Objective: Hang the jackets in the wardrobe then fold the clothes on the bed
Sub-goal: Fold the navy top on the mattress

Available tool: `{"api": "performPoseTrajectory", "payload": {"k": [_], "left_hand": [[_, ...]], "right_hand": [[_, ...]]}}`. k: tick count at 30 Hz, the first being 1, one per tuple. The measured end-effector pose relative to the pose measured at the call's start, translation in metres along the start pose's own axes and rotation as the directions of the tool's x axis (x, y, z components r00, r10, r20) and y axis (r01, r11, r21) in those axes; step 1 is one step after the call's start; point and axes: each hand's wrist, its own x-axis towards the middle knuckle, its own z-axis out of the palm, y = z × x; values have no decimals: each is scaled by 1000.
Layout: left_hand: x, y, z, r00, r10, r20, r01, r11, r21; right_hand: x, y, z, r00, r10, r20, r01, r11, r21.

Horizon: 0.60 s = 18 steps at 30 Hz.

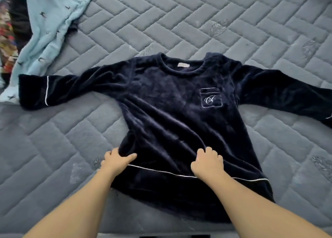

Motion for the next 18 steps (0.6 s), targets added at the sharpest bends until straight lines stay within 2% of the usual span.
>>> {"api": "performPoseTrajectory", "payload": {"k": [2,3,4,6,8,9,11,12,14,16,18], "left_hand": [[0,-12,7,989,144,33,-146,987,66],[-3,-12,10,972,230,35,-231,973,20],[-8,-10,9,954,290,74,-283,955,-90],[-18,-11,4,925,319,207,-218,891,-398],[-20,-33,-5,957,203,207,-61,840,-539],[-18,-50,-9,974,112,196,3,861,-508],[-13,-90,-12,971,-59,233,124,953,-277],[-8,-106,-12,960,-147,237,186,971,-149],[-4,-112,-15,956,-231,181,251,963,-95],[-3,-87,-20,981,-194,27,195,966,-169],[-1,-50,-19,996,-80,-36,70,975,-210]], "right_hand": [[-2,-21,15,991,-134,-26,134,991,7],[-2,-32,21,982,-188,-7,188,982,10],[-2,-45,25,971,-238,26,238,971,9],[-2,-70,35,941,-308,138,307,951,30],[-1,-89,41,907,-334,258,331,942,56],[-1,-95,42,891,-340,302,339,939,56],[1,-99,36,869,-368,330,375,926,45],[2,-98,31,869,-386,311,392,919,45],[5,-92,21,901,-383,206,378,924,66],[9,-79,15,953,-298,50,292,951,99],[12,-64,14,988,-131,-82,140,982,124]]}}
